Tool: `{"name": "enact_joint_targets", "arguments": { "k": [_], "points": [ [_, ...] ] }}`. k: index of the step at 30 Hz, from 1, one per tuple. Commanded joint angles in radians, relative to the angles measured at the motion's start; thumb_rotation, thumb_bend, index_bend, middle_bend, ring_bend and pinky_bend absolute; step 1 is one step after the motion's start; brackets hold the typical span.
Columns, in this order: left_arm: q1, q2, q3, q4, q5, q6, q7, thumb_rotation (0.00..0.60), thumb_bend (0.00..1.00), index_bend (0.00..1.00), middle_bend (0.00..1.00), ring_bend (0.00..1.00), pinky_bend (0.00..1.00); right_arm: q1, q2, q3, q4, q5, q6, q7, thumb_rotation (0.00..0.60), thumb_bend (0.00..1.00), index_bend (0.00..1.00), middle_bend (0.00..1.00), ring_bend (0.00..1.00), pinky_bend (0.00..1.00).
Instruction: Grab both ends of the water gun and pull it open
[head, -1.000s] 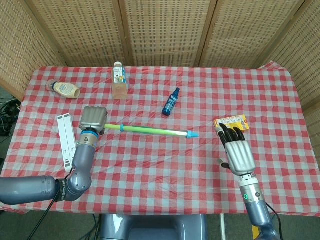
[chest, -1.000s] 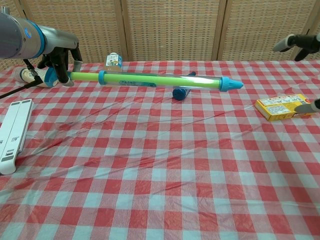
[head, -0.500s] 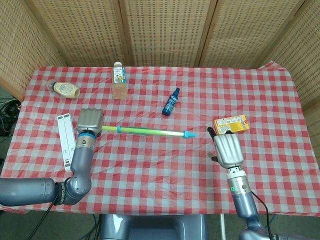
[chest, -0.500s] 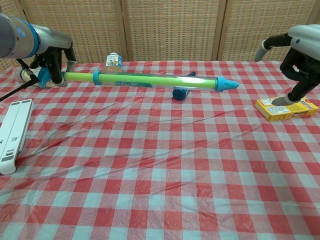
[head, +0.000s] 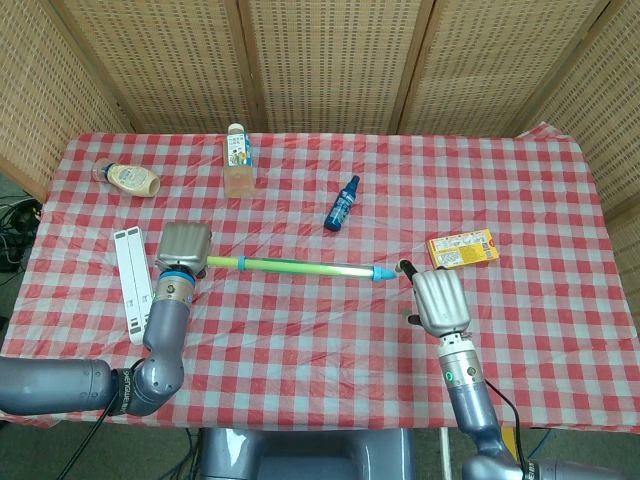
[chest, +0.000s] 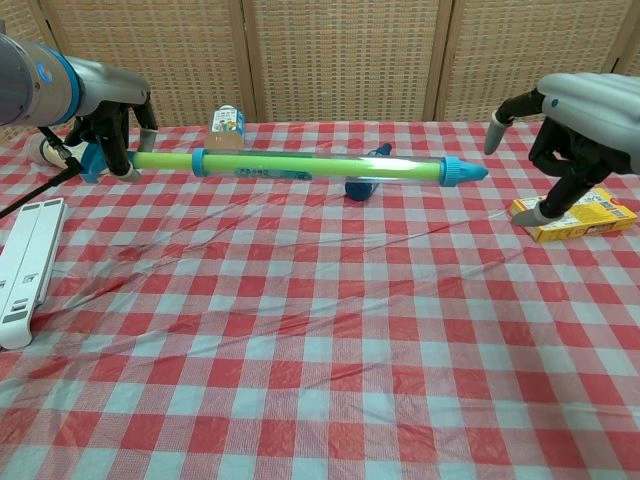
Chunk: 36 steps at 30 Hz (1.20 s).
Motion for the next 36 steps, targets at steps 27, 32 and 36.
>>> {"name": "enact_joint_targets", "arguments": {
  "k": [27, 32, 36],
  "points": [
    [-0.015, -0.064, 0.011, 0.082, -0.008, -0.062, -0.01, 0.6, 0.57, 0.83, 0.92, 0.84, 0.72, 0.087, -0.104, 0.019, 0.11, 0.073, -0.003, 0.0, 0.6, 0.31, 0.4, 1.0, 1.0, 0.64],
    [-0.018, -0.073, 0.012, 0.09, -0.013, -0.071, -0.01, 0.6, 0.57, 0.83, 0.92, 0.84, 0.72, 0.097, -0.112, 0.018, 0.126, 0.081, -0.007, 0.007, 0.6, 0.32, 0.4, 1.0, 1.0, 0.64],
    [-0.018, -0.074, 0.011, 0.089, -0.014, -0.073, -0.015, 0.6, 0.57, 0.83, 0.92, 0.84, 0.72, 0.102, -0.113, 0.016, 0.14, 0.09, -0.01, 0.014, 0.6, 0.32, 0.41, 1.0, 1.0, 0.64]
  ]
}}
